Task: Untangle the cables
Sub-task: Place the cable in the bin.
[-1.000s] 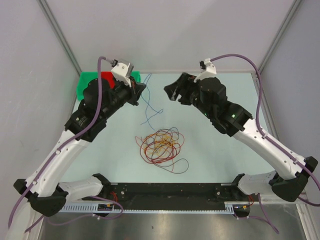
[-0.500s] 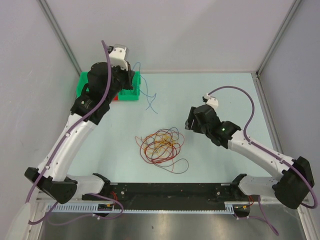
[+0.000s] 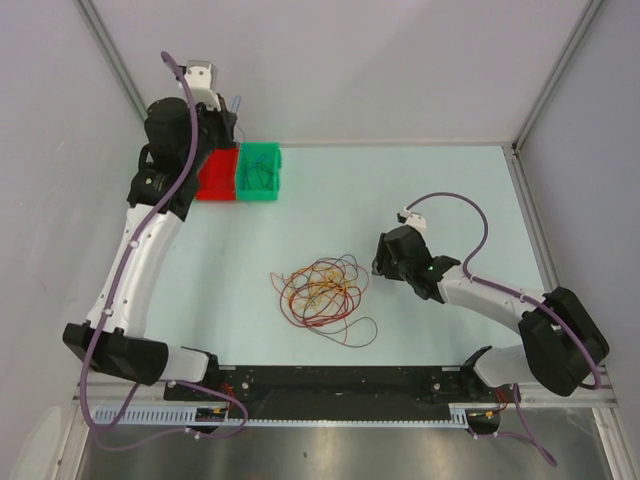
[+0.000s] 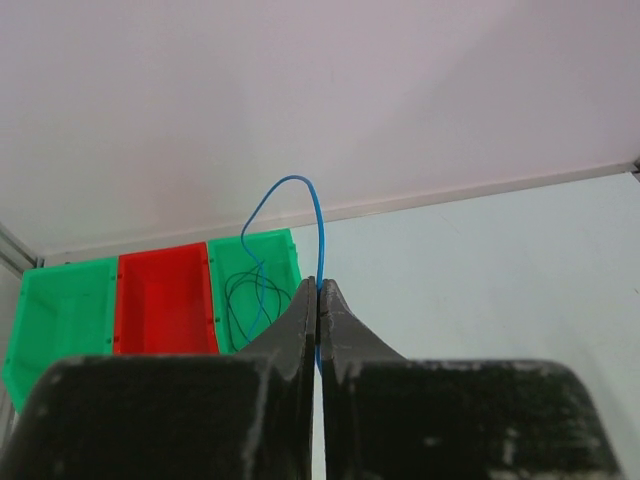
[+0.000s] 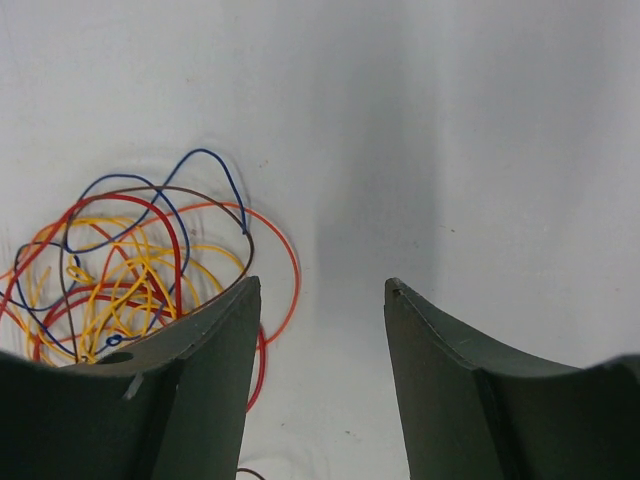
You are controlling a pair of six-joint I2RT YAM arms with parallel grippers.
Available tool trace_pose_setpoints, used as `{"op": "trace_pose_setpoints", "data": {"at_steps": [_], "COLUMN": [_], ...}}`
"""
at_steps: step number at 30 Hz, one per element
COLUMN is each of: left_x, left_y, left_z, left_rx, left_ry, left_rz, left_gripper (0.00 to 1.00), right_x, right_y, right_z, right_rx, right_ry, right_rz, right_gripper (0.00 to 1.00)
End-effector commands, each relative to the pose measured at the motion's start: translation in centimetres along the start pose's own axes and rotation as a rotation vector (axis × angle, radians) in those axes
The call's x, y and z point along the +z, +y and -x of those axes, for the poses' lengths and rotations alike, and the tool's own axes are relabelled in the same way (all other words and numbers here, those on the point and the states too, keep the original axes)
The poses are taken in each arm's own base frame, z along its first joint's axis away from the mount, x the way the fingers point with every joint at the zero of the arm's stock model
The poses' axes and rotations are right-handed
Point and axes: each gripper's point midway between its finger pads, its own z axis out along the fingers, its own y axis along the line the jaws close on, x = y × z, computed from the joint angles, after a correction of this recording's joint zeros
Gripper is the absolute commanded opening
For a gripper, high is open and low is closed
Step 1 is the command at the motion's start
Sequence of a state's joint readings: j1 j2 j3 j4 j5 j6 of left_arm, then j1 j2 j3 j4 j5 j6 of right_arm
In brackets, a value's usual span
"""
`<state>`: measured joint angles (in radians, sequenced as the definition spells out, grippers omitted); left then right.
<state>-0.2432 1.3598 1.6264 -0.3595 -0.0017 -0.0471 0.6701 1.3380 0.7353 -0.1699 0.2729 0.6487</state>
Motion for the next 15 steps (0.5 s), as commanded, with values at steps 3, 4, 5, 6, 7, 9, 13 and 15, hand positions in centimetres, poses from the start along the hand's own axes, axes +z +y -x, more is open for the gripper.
{"op": "trace_pose_setpoints", "data": {"at_steps": [3, 4, 5, 6, 7, 9, 13, 15], "left_x": [2.6, 3.0, 3.5, 3.8, 4.1, 4.8, 6.0, 6.9], "left_y": [0.9, 1.2, 1.4, 1.5, 1.8, 1.9, 1.7, 1.6], "left_z": [1.7, 1.5, 1.4, 1.2, 1.1, 0.8, 0.2, -0.4], "left_rx": [0.011, 0.013, 0.014, 0.018, 0.019, 0.025, 0.033, 0.042], "left_ry": [-0.069, -0.066, -0.072, -0.071, -0.071, -0.078, -0.094, -0.091], "left_rz": [-0.056, -0.054, -0.051, -0.054, -0.051, -0.065, -0.108, -0.122], "left_gripper": [0.0, 0.0, 0.0, 0.0, 0.01, 0.0, 0.0, 0.0], "right_x": [1.1, 0.9, 0.7, 0.7, 0.6, 0.6, 0.9, 1.2], "right_y": [0.3, 0.9, 0.9, 0.9, 1.1, 0.9, 0.4, 0.1], "right_z": [0.3, 0.5, 0.5, 0.6, 0.4, 0.7, 0.3, 0.3], "right_rx": [-0.001, 0.003, 0.002, -0.002, -0.003, 0.006, 0.044, 0.06], "right_ry": [-0.078, -0.086, -0.093, -0.1, -0.1, -0.112, -0.074, -0.068], "right_rz": [0.079, 0.113, 0.124, 0.134, 0.161, 0.181, 0.238, 0.251], "right_gripper": [0.57, 0.57, 0.57, 0.57, 0.57, 0.57, 0.57, 0.57]}}
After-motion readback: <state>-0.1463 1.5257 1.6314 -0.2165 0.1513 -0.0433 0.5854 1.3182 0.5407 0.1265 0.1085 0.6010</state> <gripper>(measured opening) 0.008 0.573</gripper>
